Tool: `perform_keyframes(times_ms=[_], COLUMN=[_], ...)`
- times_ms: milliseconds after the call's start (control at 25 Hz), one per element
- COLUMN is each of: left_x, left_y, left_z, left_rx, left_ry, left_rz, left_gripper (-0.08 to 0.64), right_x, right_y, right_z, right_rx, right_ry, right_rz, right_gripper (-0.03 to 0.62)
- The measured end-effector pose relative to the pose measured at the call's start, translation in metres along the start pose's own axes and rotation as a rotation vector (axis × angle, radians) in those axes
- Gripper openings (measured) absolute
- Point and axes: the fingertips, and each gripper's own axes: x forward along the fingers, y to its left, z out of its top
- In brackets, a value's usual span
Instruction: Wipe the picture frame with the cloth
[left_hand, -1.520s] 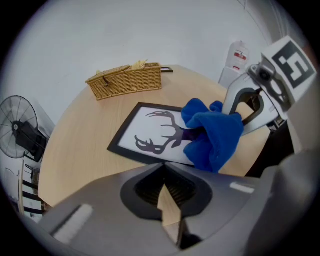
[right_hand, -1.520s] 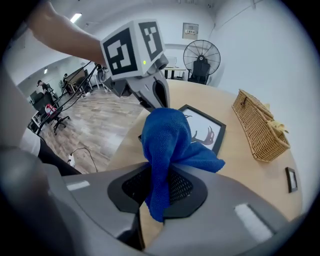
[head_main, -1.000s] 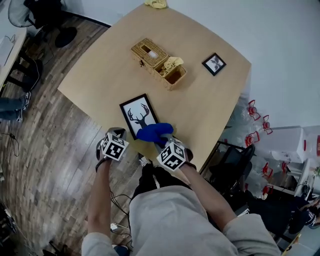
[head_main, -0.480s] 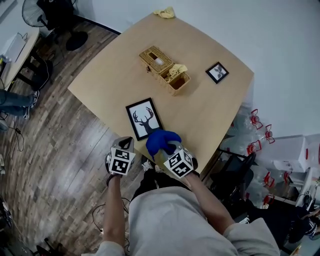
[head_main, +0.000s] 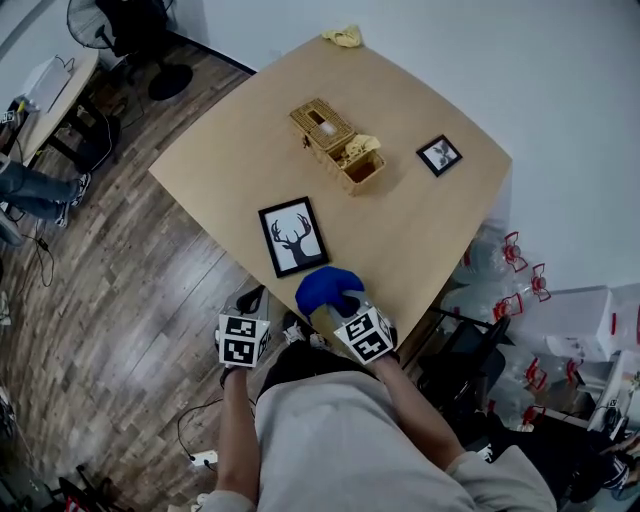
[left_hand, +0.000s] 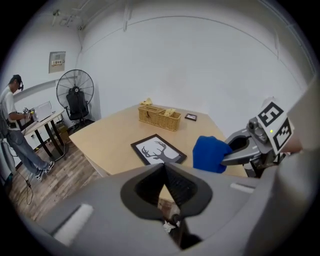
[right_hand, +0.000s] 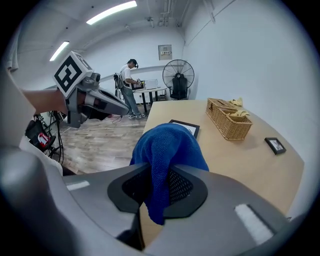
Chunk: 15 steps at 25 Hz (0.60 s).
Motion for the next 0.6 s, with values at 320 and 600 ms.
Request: perform_keyframes(times_ms=[320, 600], left_x=[-0.009, -0.011], left_y=[-0.015, -0.022], left_z=[0.001, -0.003], left_rx=[-0.05, -0.096], left_ry=[-0.05, -0.08], left_rz=[0.023, 0.011], left_gripper=[0.052, 0.052], right_x=[-0.01, -0.014], right_y=[-0.011, -0.017], right_z=[-0.002, 0.002], right_rx=[0.042, 0.107], right_ry=[-0.052, -0.1], right_rz=[-0.016, -0.019], right_gripper=[0.054, 0.054])
